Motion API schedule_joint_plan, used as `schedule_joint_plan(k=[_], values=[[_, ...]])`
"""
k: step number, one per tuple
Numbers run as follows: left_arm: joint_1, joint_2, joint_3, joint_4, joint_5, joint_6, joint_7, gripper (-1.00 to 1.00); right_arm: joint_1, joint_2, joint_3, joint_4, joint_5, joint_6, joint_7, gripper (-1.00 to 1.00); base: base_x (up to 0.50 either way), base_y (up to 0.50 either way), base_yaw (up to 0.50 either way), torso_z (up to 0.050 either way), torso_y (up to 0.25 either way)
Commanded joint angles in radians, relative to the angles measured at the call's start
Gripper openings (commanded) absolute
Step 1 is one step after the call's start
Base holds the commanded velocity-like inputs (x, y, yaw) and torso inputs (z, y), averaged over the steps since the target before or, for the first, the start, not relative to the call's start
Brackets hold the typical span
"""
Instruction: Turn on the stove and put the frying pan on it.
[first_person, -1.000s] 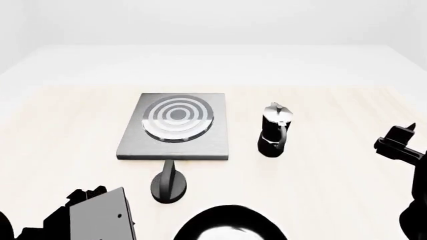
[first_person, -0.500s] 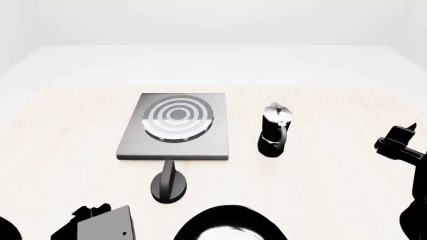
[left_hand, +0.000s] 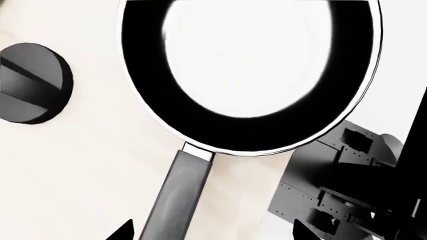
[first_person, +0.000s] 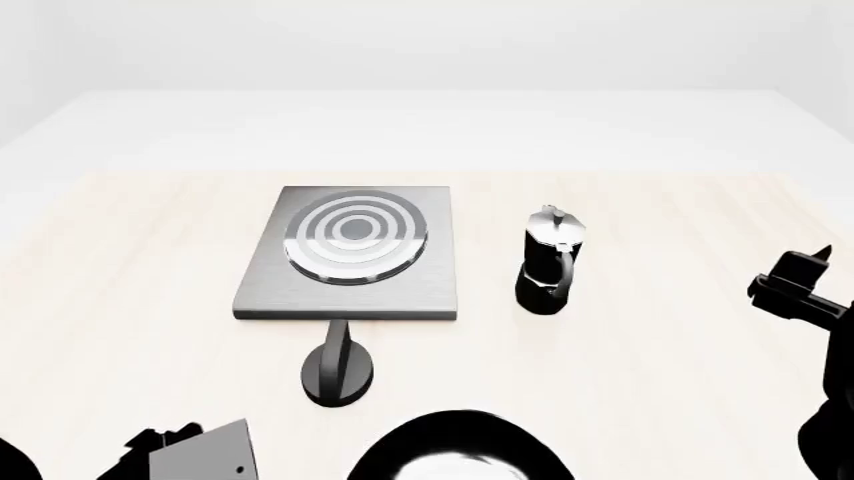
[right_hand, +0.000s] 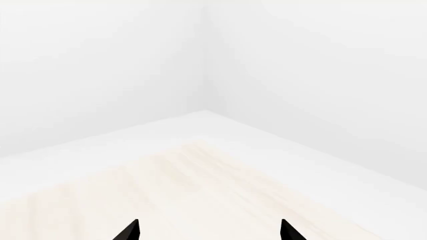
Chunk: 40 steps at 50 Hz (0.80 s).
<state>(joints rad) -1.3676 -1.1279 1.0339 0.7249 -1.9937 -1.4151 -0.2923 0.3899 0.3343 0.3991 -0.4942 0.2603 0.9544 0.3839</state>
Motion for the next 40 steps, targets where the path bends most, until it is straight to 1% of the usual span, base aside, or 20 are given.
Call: schedule_joint_plan(k=[1,6,16,23,30,34,40], values=[[-0.002,-0.016,0.024,-0.019,0.010,-0.021,-0.016,1.00,0.001,0.002,-0.003,0.005,0.001,-0.005,0.001,1.00,0.00,0.00,0.00,0.000,0.000],[-0.023,-0.029,0.038,-0.039,-0.005,-0.032,-0.046,1.00,-0.003,0.000,-0.004,0.010,0.001,-0.011,0.002,1.00,0.00,0.00,0.00,0.000,0.000],[-0.041,-0.043,0.048,-0.055,0.004,-0.042,-0.065,1.00,-0.007,0.000,-0.008,0.013,0.001,-0.017,0.004,1.00,0.00,0.00,0.00,0.000,0.000],[-0.035,-0.040,0.045,-0.050,0.022,-0.034,-0.047,1.00,-0.005,0.001,-0.011,0.015,0.003,-0.016,0.005,1.00,0.00,0.00,0.00,0.000,0.000],[-0.002,-0.036,0.041,-0.045,0.082,-0.024,-0.005,1.00,-0.011,-0.001,-0.013,0.016,0.003,-0.022,0.006,1.00,0.00,0.00,0.00,0.000,0.000],[0.045,-0.023,0.036,-0.050,0.177,-0.015,0.065,1.00,-0.007,0.002,-0.013,0.013,0.006,-0.018,0.007,1.00,0.00,0.00,0.00,0.000,0.000],[0.084,-0.012,0.041,-0.061,0.270,-0.006,0.134,1.00,-0.008,0.003,-0.014,0.010,0.006,-0.017,0.009,1.00,0.00,0.00,0.00,0.000,0.000]])
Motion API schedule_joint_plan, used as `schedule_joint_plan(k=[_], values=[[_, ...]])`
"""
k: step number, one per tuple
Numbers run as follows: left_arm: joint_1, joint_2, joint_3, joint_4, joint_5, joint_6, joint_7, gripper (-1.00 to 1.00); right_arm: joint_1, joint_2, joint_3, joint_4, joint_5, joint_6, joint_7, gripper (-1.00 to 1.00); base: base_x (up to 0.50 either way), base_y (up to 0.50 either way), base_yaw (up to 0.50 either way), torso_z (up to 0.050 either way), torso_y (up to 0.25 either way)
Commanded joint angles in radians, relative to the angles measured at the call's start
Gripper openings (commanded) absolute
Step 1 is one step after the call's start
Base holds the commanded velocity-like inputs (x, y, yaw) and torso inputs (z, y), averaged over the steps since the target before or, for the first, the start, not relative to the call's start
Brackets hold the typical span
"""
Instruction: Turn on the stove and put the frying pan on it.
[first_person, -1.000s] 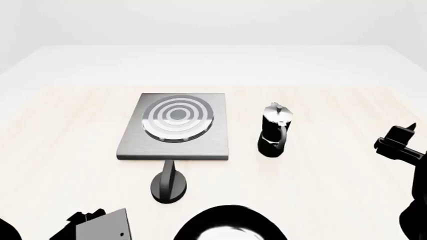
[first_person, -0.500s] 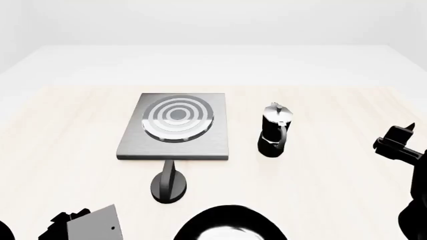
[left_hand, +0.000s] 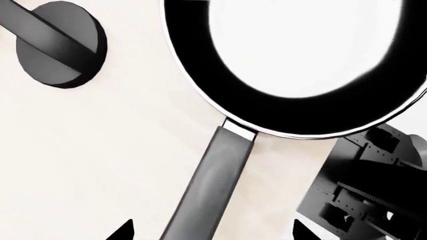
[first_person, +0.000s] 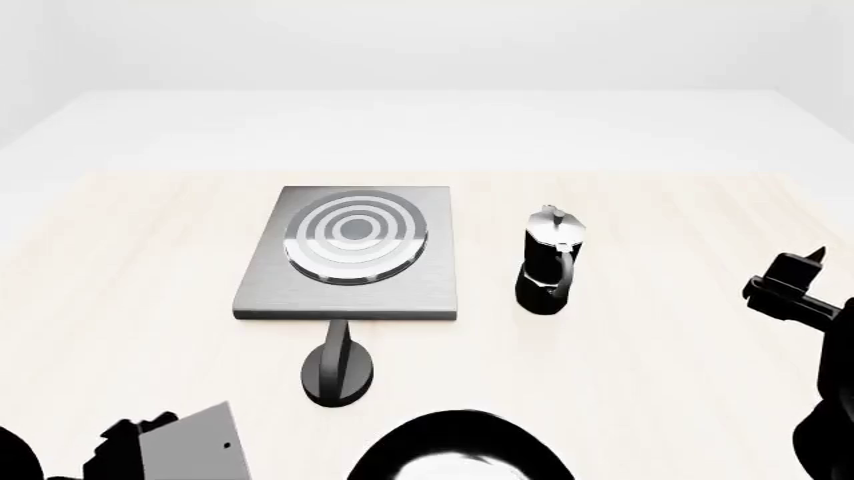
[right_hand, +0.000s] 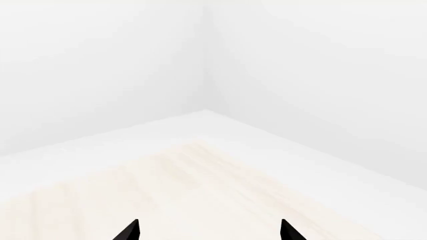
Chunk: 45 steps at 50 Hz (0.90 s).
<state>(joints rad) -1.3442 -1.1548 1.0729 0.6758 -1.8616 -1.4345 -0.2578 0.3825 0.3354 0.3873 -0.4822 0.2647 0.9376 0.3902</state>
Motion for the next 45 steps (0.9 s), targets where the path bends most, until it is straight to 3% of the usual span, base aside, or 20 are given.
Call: schedule_joint_plan(k=[1,16,29,45], values=[[0.063,0.017,0.003,-0.015,0.148,0.014,0.106,1.00,-0.002,0.002,-0.003,0.000,0.001,-0.002,0.002,1.00,0.00,0.00,0.00,0.000,0.000],[0.132,0.034,0.037,-0.054,0.328,0.056,0.228,1.00,-0.010,0.002,0.001,-0.001,0.006,-0.008,0.003,1.00,0.00,0.00,0.00,0.000,0.000],[0.202,0.077,0.113,-0.098,0.548,0.133,0.412,1.00,-0.015,0.003,-0.002,-0.002,0.005,-0.015,0.007,1.00,0.00,0.00,0.00,0.000,0.000],[0.285,0.105,0.180,-0.220,0.673,0.223,0.495,1.00,-0.018,0.003,-0.006,-0.001,0.006,-0.020,0.011,1.00,0.00,0.00,0.00,0.000,0.000]])
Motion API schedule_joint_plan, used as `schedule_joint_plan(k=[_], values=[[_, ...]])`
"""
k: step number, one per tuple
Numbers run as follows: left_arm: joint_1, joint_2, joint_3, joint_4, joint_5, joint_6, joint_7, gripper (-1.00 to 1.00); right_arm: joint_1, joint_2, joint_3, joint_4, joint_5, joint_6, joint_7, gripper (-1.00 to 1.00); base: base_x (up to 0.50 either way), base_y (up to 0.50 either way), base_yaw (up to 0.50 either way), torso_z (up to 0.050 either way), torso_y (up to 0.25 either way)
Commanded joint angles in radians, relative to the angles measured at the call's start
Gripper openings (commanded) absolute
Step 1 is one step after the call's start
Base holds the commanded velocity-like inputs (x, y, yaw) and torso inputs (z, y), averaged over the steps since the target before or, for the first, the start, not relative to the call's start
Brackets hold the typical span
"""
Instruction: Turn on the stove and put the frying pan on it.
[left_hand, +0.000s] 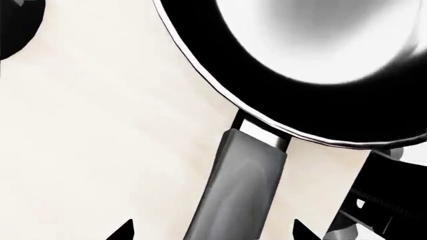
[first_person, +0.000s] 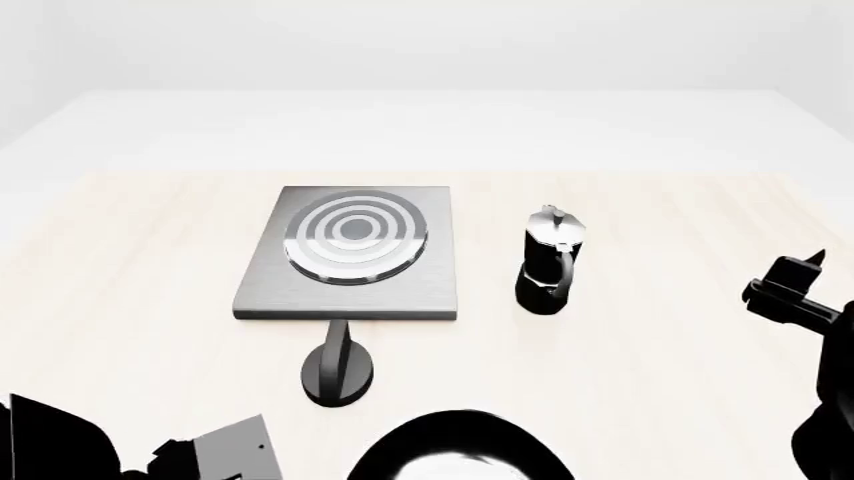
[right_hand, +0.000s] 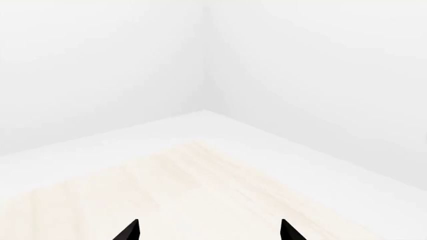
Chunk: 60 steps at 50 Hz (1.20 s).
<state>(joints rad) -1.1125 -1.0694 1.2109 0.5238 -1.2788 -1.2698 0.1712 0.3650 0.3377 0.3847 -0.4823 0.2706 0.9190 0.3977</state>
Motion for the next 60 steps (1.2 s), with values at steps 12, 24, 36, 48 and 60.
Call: schedule_joint_plan(k=[12,24,36,48,60], values=[[0.066,0.031,0.073,-0.071,0.133,0.083,0.113,-1.00,0.008,0.002,-0.007,-0.014,0.006,0.009,0.009,1.00,0.00,0.00,0.00,0.000,0.000],[0.063,0.032,0.080,-0.070,0.140,0.076,0.106,-1.00,0.002,0.001,-0.002,-0.028,0.013,0.009,0.010,1.00,0.00,0.00,0.00,0.000,0.000],[-0.135,-0.012,-0.033,0.161,0.017,0.031,0.129,-1.00,0.004,0.005,-0.001,-0.014,0.011,0.004,0.015,1.00,0.00,0.00,0.00,0.000,0.000],[-0.487,-0.037,-0.164,0.296,-0.433,-0.142,0.032,-1.00,0.008,0.008,0.002,-0.016,0.017,0.010,0.018,1.00,0.00,0.00,0.00,0.000,0.000],[-0.626,-0.063,-0.194,0.247,-0.546,-0.174,-0.007,-1.00,0.013,0.013,0.001,-0.027,0.021,0.023,0.022,1.00,0.00,0.00,0.00,0.000,0.000]])
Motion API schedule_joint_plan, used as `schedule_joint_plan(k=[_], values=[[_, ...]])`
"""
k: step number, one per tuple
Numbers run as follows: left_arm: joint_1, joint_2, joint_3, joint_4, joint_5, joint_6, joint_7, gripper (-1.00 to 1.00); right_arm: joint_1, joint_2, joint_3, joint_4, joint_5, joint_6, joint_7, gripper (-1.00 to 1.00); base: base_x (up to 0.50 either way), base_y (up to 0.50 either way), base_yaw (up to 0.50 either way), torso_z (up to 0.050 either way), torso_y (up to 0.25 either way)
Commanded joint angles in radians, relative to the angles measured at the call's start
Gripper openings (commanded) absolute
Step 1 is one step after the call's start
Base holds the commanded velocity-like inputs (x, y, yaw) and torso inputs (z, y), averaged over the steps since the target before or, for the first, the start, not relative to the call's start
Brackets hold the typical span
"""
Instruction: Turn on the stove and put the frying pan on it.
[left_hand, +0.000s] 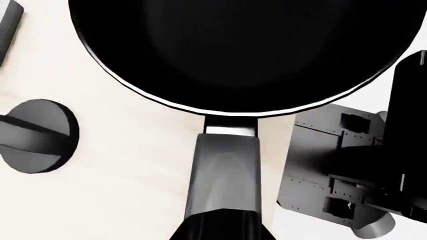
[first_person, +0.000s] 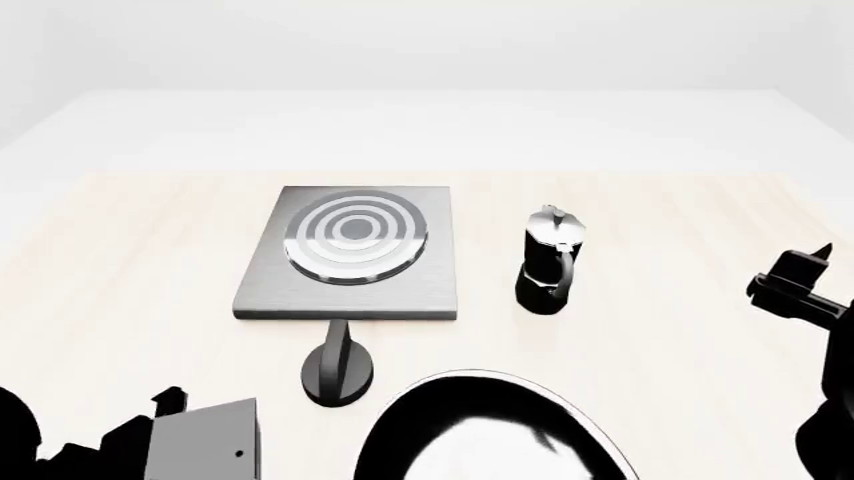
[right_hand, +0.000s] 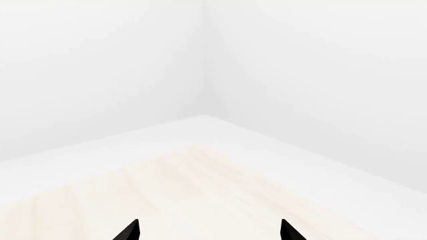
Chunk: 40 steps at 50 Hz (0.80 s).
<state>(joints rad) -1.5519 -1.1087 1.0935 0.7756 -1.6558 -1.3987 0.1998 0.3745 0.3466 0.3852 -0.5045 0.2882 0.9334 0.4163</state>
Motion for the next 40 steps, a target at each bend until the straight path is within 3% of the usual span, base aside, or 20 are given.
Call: schedule_joint_plan(k=[1,10,12,14,16,21,28,40], values=[[-0.188,-0.023,-0.076,-0.005,-0.171,-0.045,-0.037,-1.00,0.003,0.005,0.000,-0.005,0.004,0.008,0.003,1.00,0.00,0.00,0.00,0.000,0.000],[-0.358,-0.025,-0.078,-0.131,-0.257,-0.111,-0.075,-1.00,0.002,0.005,-0.005,0.000,0.003,0.003,0.005,1.00,0.00,0.00,0.00,0.000,0.000],[-0.385,-0.026,-0.023,-0.213,-0.276,-0.115,-0.190,-1.00,0.000,0.004,-0.003,0.000,0.005,0.001,0.004,1.00,0.00,0.00,0.00,0.000,0.000],[-0.390,-0.026,-0.016,-0.213,-0.281,-0.113,-0.196,-1.00,0.000,0.004,-0.004,0.000,0.005,0.001,0.004,1.00,0.00,0.00,0.00,0.000,0.000],[-0.421,-0.021,0.098,-0.360,-0.368,-0.069,-0.445,-1.00,-0.002,0.003,-0.005,0.002,0.005,-0.003,0.004,1.00,0.00,0.00,0.00,0.000,0.000],[-0.430,0.016,0.124,-0.424,-0.389,-0.032,-0.496,-1.00,-0.002,0.003,-0.004,0.007,0.005,-0.006,0.005,1.00,0.00,0.00,0.00,0.000,0.002],[-0.449,0.112,0.193,-0.618,-0.417,0.067,-0.677,-1.00,-0.010,-0.001,-0.007,0.023,0.004,-0.026,0.002,1.00,0.00,0.00,0.00,0.000,0.001],[-0.375,0.286,0.126,-0.846,-0.243,0.315,-0.572,-1.00,-0.004,-0.003,-0.014,0.035,0.006,-0.033,0.003,1.00,0.00,0.00,0.00,0.000,0.002]])
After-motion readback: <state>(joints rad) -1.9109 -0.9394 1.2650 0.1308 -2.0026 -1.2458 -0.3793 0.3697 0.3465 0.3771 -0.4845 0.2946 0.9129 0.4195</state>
